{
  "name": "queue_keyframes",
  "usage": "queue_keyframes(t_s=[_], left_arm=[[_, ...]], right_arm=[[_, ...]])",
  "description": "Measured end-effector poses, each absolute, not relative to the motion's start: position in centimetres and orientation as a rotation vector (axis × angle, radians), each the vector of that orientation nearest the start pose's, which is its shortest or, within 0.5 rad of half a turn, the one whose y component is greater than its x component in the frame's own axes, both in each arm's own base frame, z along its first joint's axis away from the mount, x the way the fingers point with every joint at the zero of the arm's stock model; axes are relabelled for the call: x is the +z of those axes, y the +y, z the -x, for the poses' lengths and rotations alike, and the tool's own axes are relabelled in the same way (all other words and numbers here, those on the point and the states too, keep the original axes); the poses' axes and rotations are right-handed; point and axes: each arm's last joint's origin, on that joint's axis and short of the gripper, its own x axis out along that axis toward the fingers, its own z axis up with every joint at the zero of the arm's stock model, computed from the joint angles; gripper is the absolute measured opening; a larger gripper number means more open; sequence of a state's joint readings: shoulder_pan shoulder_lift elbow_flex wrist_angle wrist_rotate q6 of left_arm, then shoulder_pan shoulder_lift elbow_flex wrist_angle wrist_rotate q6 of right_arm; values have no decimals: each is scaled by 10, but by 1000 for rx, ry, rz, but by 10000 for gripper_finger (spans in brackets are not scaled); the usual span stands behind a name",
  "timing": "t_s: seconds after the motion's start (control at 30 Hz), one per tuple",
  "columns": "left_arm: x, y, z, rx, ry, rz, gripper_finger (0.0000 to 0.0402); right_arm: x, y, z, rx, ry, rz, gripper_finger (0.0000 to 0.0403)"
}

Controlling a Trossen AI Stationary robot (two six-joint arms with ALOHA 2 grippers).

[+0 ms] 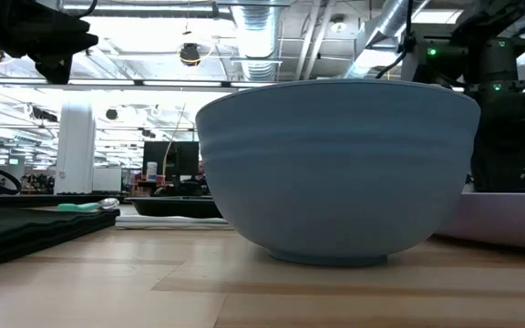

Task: Set up tray
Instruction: Put the light purple plate in the bottom right of the black serving tray

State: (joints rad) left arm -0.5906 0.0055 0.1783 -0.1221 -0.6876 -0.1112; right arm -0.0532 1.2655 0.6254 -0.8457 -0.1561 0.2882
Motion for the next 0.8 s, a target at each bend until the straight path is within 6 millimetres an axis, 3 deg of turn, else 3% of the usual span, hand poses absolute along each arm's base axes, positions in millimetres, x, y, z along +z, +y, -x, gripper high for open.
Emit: queue_keyframes(t_s=[0.33,0.8], left_arm=[[211,-28,-74,95,-46,142,94],[211,-28,-74,95,-46,142,94]], right_arm=[[160,-5,-182,-132,1493,-390,76],[126,-5,-194,-30,1672,-455,43]])
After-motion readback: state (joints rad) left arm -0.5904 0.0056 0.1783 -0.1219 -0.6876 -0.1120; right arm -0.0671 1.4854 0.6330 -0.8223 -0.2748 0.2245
